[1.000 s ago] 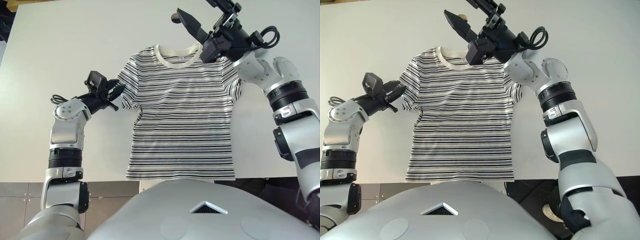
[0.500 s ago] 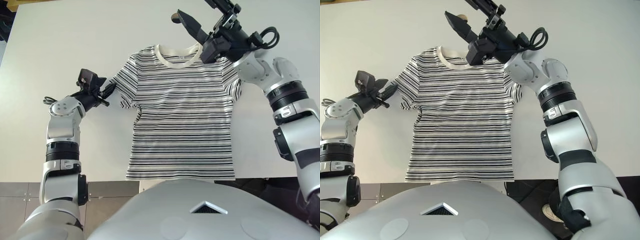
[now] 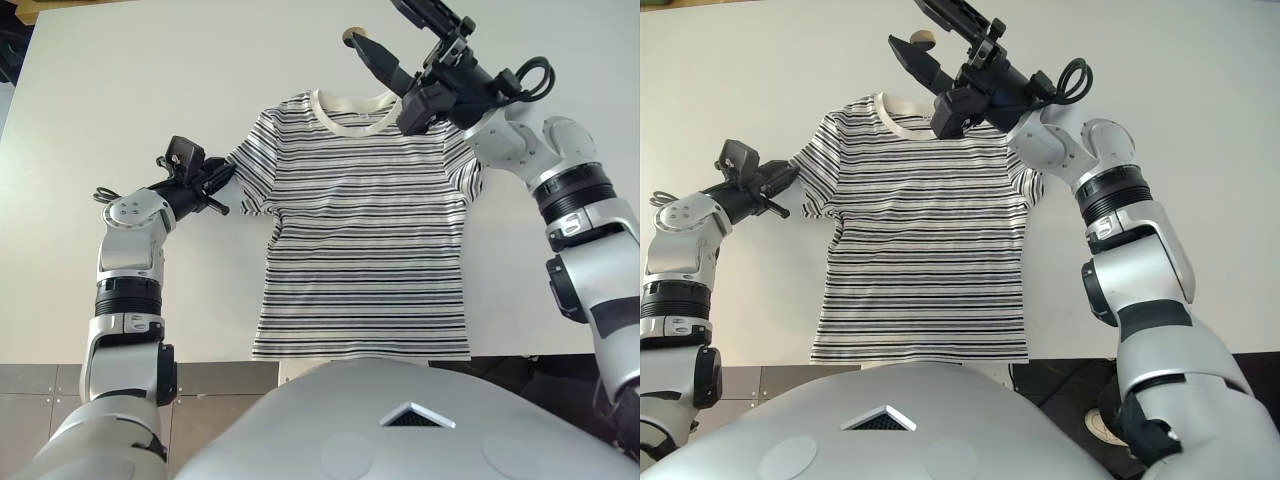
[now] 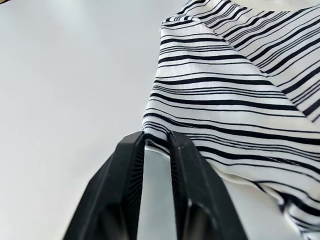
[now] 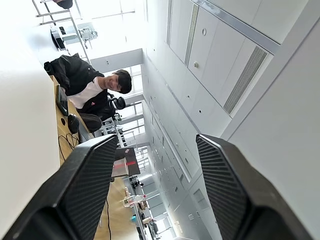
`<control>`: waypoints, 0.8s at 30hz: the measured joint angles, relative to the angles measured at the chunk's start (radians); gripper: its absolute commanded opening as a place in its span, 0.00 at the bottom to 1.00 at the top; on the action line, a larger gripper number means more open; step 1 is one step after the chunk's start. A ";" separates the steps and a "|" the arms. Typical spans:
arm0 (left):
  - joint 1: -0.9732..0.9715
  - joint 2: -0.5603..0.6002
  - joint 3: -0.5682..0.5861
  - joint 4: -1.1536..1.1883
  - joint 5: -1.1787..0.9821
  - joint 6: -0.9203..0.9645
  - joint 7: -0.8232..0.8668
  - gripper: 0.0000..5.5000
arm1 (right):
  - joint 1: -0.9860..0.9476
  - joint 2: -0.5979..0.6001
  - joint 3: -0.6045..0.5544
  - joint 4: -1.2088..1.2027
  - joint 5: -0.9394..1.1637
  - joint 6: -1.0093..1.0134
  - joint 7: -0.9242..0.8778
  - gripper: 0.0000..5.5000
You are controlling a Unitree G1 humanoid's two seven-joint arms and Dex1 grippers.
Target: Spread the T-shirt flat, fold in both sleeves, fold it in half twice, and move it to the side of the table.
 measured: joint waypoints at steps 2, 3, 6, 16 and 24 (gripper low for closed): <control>-0.002 -0.001 0.001 -0.007 -0.001 0.017 0.000 0.02 | 0.000 0.000 0.000 -0.001 -0.002 0.000 0.000 0.53; -0.003 -0.002 0.001 -0.010 -0.002 0.026 0.000 0.02 | 0.000 0.000 0.000 -0.001 -0.005 -0.001 0.000 0.53; -0.004 -0.003 0.004 -0.019 -0.008 0.039 0.000 0.02 | 0.000 0.000 0.000 -0.002 -0.007 -0.001 0.000 0.53; 0.049 -0.020 0.020 -0.191 -0.066 0.180 0.000 0.02 | 0.000 0.001 0.001 0.002 -0.009 -0.001 -0.005 0.53; 0.078 -0.026 0.040 -0.413 -0.160 0.314 -0.007 0.02 | 0.000 0.009 -0.001 0.076 0.003 -0.003 -0.010 0.53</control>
